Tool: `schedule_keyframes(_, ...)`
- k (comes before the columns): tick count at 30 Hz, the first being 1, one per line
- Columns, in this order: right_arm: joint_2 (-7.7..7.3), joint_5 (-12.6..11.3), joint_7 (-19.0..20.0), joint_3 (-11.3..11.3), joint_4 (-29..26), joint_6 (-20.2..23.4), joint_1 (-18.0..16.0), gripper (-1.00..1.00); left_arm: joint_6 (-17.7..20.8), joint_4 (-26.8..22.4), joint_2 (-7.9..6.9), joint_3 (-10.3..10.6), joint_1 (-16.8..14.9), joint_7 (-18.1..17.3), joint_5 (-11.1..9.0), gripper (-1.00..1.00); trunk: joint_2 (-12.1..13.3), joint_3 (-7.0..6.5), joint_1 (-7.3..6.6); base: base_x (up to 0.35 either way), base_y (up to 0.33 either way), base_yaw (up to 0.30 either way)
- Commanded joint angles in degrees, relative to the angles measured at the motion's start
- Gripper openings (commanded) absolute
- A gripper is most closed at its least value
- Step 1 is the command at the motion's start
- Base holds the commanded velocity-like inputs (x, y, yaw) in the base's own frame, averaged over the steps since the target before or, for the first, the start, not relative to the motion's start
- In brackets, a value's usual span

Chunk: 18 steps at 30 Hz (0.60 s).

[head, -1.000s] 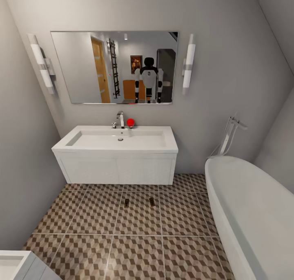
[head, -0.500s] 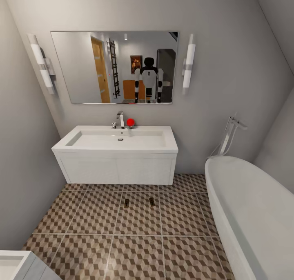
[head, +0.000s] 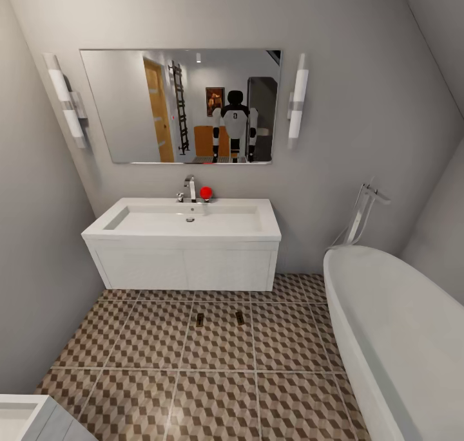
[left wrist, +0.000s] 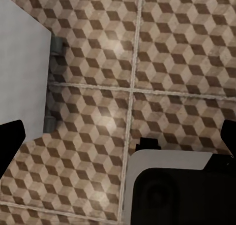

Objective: Take the four mousetraps from the cabinet in the bathroom and place them on the bathroom floor. Make sure all four end up on the same floor surface, and ensure that at least two of them are either under or directly next to the same bathroom sink.

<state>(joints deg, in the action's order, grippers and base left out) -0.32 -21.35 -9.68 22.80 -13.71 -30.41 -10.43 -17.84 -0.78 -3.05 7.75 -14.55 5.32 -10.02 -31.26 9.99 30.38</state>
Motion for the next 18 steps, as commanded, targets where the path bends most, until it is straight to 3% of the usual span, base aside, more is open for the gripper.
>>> schedule_keyframes(1,-0.01,-0.2,-0.4,0.5,0.0,-0.1,0.0,1.00,-0.2,0.1,0.02,0.5,0.0,0.1,-0.5,1.00,-0.1,0.10,0.02,0.000,0.000,0.000)
schedule_keyframes(10,0.02,-0.2,-0.6,0.5,0.0,-0.1,0.0,1.00,-0.2,0.2,0.04,0.5,0.0,0.1,-0.5,1.00,-0.1,0.10,0.02,0.000,0.000,0.006)
schedule_keyframes(18,-0.02,-0.2,-0.7,0.4,0.0,-0.1,0.0,1.00,-0.2,0.2,-0.03,0.5,0.0,0.1,-0.5,1.00,-0.1,0.10,0.02,0.000,0.000,0.194)
